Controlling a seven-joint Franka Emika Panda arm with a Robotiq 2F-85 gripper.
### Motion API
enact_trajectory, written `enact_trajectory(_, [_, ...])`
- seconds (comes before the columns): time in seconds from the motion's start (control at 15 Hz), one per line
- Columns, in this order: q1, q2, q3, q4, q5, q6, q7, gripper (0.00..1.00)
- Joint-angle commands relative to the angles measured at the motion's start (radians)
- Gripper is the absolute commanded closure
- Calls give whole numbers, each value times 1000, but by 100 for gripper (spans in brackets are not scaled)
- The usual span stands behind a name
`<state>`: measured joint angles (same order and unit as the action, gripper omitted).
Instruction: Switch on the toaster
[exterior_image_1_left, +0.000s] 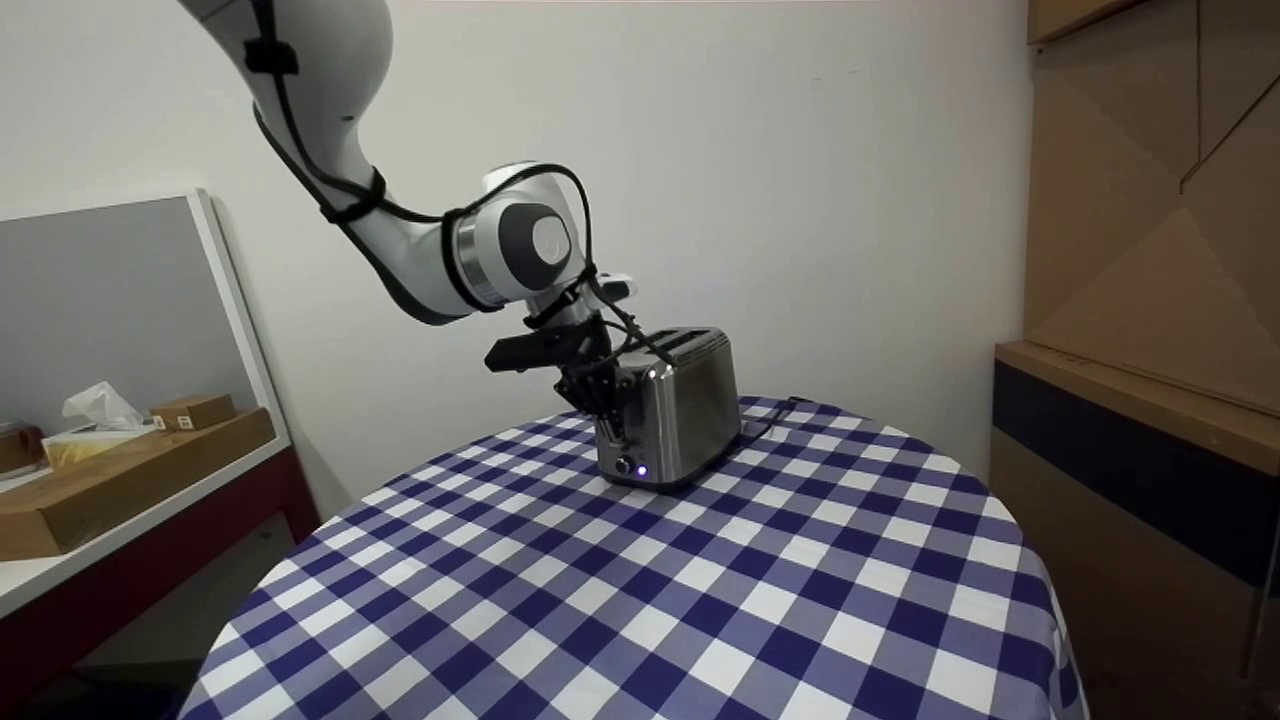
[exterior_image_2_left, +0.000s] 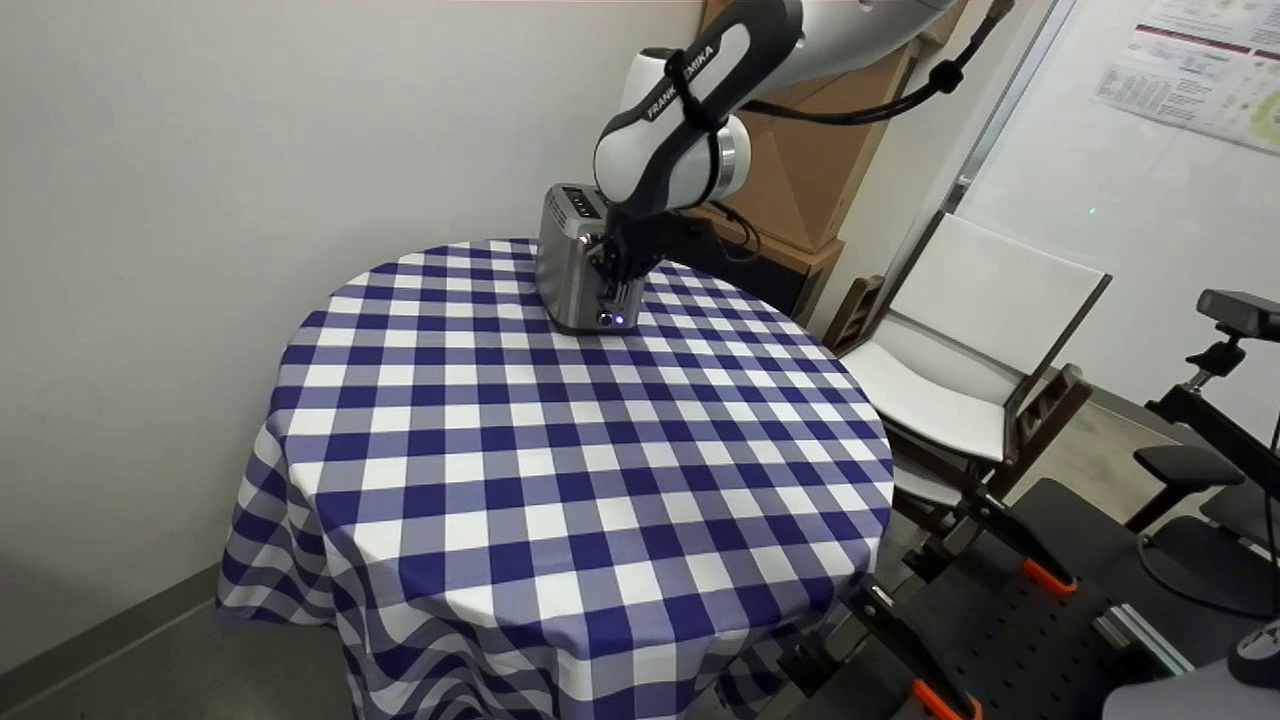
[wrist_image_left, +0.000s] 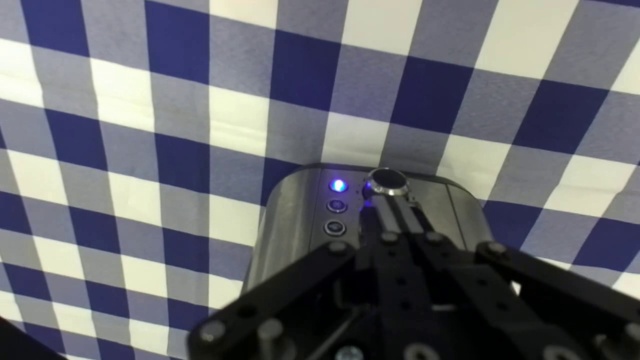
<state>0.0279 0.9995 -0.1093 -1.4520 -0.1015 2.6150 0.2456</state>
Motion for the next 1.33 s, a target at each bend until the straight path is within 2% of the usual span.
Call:
enact_trajectory(0.0, [-30,-124,42,-67,67,-112,-47,100])
enact_trajectory(0.27, [-46,-274,79,-155,103,-216,-88,100])
enact_trajectory(0.47, [-29,-404,87,-254,103,-265,-92,100])
enact_trajectory(0.87, [24,-655,84,-502,62,-291,-48,100])
enact_trajectory(0.93, [29,-692,85,-543,60,-291,-44,74])
enact_trajectory(1.07, [39,-766,86,-626,55,-292,-27,67])
enact_trajectory(1.27, [43,-864,92,-734,55,-294,-8,45])
